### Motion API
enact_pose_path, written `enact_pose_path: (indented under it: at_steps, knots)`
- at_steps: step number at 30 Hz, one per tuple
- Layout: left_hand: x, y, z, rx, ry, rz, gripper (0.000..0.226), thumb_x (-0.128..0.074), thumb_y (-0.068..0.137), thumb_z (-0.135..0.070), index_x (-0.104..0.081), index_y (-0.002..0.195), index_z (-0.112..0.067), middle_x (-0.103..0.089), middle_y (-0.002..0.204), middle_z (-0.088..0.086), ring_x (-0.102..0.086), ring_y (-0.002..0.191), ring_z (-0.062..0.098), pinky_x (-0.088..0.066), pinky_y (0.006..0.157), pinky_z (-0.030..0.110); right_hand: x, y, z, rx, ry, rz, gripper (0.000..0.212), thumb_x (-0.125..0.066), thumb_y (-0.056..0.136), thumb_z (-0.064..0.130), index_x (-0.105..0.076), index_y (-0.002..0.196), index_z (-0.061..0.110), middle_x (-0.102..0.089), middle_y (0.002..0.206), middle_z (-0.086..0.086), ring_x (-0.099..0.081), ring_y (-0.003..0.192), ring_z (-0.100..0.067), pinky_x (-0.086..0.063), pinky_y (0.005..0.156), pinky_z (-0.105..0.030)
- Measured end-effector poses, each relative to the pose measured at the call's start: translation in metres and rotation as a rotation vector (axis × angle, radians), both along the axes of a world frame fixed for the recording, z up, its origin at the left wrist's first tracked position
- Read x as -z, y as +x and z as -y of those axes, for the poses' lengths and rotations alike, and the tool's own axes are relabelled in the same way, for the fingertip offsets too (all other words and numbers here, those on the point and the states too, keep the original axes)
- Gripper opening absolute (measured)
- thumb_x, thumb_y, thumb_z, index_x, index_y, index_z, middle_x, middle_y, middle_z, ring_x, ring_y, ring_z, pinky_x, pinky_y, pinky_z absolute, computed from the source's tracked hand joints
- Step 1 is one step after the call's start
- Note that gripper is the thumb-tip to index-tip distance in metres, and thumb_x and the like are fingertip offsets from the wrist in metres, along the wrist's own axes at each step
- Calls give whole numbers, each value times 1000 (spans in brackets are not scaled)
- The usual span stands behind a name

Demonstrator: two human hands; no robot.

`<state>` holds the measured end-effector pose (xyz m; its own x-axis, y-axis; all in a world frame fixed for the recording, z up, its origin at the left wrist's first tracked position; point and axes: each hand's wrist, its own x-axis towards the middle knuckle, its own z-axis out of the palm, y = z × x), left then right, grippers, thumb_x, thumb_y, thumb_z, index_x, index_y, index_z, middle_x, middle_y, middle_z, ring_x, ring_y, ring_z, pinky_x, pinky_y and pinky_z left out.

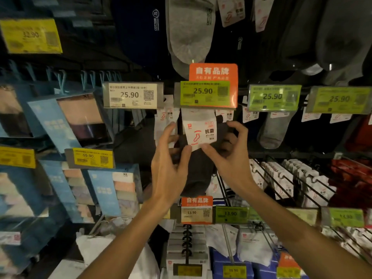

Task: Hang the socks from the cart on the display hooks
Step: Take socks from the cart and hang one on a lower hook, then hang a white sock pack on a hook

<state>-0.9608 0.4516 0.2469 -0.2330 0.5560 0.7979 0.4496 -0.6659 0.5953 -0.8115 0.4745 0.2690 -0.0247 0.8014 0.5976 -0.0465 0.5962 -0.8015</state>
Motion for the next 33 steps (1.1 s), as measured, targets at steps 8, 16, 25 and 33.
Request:
enact_pose_path:
  at_steps: [8, 16, 25, 33]
  knots:
    - [-1, -7, -56, -54, -24, -98, 43, -58, 98, -7, -50, 140, -8, -49, 127, -3, -50, 112, 2, -44, 89, 6, 6, -8, -48, 186, 25, 151, 62, -74, 88, 12, -38, 138, 15, -67, 105, 3, -69, 94, -7, -62, 76, -30]
    - [2, -13, -86, -62, -139, -151, 44, -57, 99, -8, -48, 142, -9, -54, 136, 14, -56, 119, 22, -44, 88, 5, 13, -7, -82, 244, 23, 319, 65, -75, 88, 14, -37, 140, 12, -67, 106, -6, -69, 92, -18, -59, 80, -34]
    - [6, -26, -40, -363, -235, -425, 25, -57, 100, -29, -55, 119, -12, -60, 109, 13, -61, 91, 24, -55, 74, 41, 44, 42, -29, 230, -17, 471, 37, -71, 91, 17, -57, 124, 8, -58, 110, -6, -60, 97, -16, -55, 82, -30]
    - [-36, 71, 47, -209, -317, -1039, 34, -56, 98, -41, -48, 71, -21, -47, 60, -5, -53, 60, 22, -32, 54, 30, 76, 153, 99, 252, -94, 540, 24, -68, 92, 32, -51, 92, 14, -57, 79, -4, -53, 70, -23, -44, 62, -39]
